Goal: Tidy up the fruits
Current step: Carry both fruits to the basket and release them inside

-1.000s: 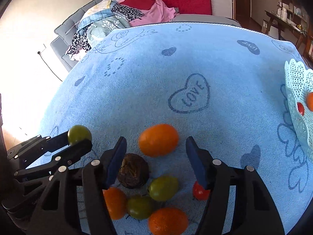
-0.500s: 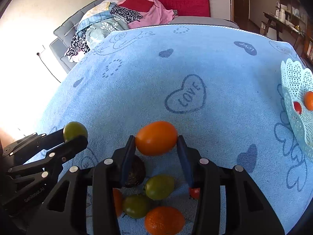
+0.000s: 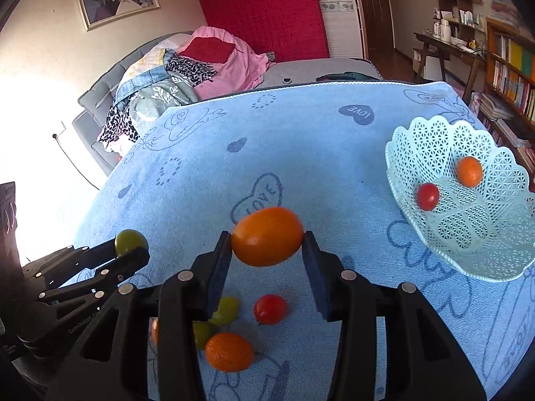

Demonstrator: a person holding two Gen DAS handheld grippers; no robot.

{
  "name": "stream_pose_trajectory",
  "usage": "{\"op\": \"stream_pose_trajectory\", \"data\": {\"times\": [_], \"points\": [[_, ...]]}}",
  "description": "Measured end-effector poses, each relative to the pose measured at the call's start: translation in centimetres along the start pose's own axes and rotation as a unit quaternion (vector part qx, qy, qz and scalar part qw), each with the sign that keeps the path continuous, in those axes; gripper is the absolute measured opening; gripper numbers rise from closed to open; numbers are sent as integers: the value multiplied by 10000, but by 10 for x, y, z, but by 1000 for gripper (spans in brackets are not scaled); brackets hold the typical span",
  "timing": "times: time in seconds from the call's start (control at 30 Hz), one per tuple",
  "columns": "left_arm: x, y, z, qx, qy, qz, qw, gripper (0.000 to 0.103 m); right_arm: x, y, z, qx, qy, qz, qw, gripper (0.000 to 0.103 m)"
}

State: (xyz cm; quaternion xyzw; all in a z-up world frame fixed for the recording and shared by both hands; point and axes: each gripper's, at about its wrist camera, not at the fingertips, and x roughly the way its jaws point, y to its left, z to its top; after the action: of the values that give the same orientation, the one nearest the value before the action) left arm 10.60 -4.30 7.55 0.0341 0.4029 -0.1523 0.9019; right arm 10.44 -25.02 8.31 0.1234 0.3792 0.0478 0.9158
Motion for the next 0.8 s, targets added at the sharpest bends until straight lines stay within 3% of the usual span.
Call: {"op": "stream_pose_trajectory", "data": {"times": [0.63,0.8], "points": [[7,-84,31,653,-38,-381,9971,38,-65,-126,-5,1072,-689,-904,9877,45],[10,-108,38,821,-50,-554,9951,38,-63,-156,-6,1261,-656,-1122,9835,45]]}}
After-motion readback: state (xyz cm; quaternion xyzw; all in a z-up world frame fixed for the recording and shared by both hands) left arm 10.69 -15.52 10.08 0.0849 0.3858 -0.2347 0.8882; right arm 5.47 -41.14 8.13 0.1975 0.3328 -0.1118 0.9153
